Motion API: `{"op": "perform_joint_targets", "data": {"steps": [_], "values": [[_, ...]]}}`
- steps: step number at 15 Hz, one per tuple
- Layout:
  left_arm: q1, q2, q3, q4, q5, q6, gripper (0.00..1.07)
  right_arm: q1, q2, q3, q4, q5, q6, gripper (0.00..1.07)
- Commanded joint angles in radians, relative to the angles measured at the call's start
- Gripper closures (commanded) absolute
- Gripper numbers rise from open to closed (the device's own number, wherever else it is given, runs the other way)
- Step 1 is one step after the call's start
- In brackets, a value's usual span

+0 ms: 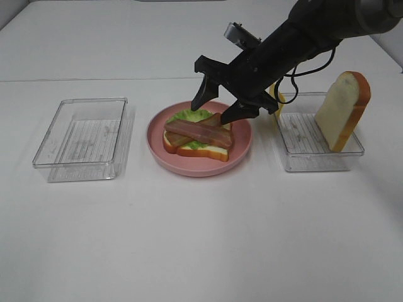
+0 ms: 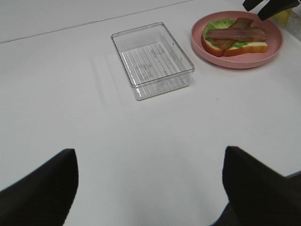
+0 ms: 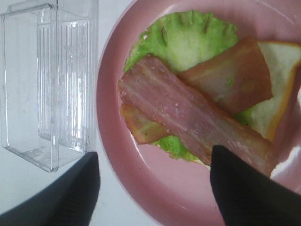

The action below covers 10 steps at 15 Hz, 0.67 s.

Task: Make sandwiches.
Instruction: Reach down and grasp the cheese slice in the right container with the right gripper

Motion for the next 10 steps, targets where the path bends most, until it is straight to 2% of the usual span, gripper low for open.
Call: {"op": "perform_joint_targets", "data": {"steps": [1, 7, 10], "values": [[0.002, -0.023, 0.002, -0.006, -0.01, 0.0, 0.27, 0.001, -0.033, -0.004, -0.034, 0.03, -0.004, 0.4], [0.002, -0.023, 0.002, -0.006, -0.01, 0.0, 0.27, 0.0, -0.161, -0.008, -0.325, 0.071, 0.076, 0.4], [0.002, -0.023, 0.002, -0.006, -0.01, 0.0, 0.27, 0.0, -0.164, -0.087, -0.532, 0.158, 0.186, 0.38]]}}
